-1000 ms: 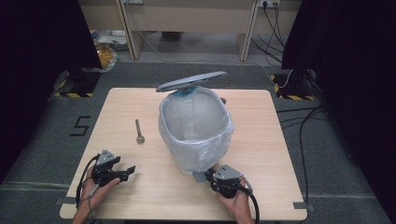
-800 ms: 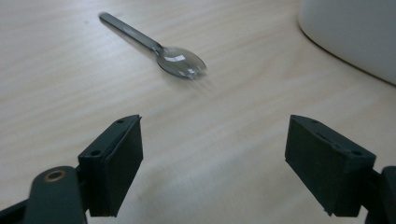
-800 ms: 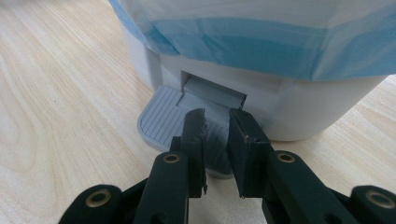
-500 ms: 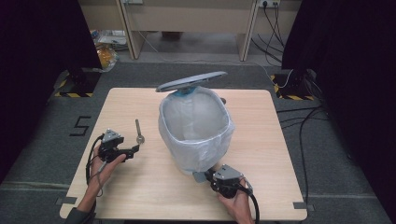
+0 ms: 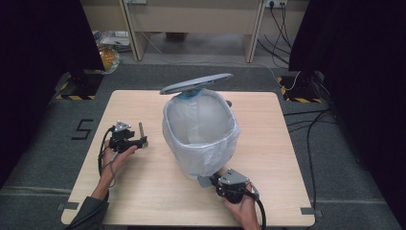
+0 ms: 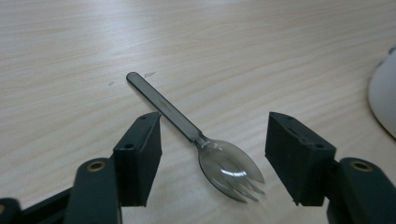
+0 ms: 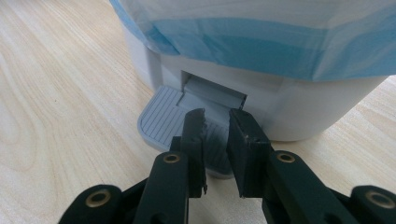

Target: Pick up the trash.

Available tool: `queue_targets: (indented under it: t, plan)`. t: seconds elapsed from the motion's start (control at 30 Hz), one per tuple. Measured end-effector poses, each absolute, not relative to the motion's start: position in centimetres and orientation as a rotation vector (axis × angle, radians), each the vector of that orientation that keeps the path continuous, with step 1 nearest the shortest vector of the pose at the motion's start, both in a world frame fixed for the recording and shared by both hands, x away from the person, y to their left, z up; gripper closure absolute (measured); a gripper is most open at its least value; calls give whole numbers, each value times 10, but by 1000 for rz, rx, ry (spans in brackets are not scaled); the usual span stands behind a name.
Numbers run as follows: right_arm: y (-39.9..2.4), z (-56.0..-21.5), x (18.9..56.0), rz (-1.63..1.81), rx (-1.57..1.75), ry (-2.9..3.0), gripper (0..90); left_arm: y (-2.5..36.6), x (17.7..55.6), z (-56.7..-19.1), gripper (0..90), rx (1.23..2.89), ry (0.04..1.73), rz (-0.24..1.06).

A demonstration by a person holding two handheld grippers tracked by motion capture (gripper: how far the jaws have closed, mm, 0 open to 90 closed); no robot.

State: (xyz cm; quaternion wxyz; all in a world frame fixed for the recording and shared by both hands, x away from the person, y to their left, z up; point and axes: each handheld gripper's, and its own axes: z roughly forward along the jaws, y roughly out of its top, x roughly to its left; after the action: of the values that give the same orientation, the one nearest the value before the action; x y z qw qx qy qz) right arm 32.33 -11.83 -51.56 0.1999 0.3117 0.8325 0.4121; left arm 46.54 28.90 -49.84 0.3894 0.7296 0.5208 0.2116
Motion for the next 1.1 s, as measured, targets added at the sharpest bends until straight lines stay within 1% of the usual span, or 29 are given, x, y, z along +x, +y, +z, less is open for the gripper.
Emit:
queue_targets:
  t: [0.17, 0.37, 0.5, 0.77, 0.97, 1.1]
  plan:
    - [-118, -516, 323, 1152, 870, 2328, 763, 287, 480, -508, 484, 1865, 1361, 554]
    - [-118, -516, 323, 1153, 870, 2329, 763, 284, 488, -516, 577, 1879, 1379, 566]
    - [-118, -516, 323, 1153, 870, 2329, 763, 281, 489, -520, 643, 1904, 1363, 588]
    - [-118, -516, 323, 1152, 868, 2329, 763, 279, 488, -520, 783, 1931, 1319, 579]
    - [-118, -516, 323, 1152, 867, 2329, 763, 280, 486, -518, 795, 1953, 1296, 582]
    - [-119, -516, 324, 1155, 871, 2331, 763, 282, 482, -519, 795, 1941, 1281, 547]
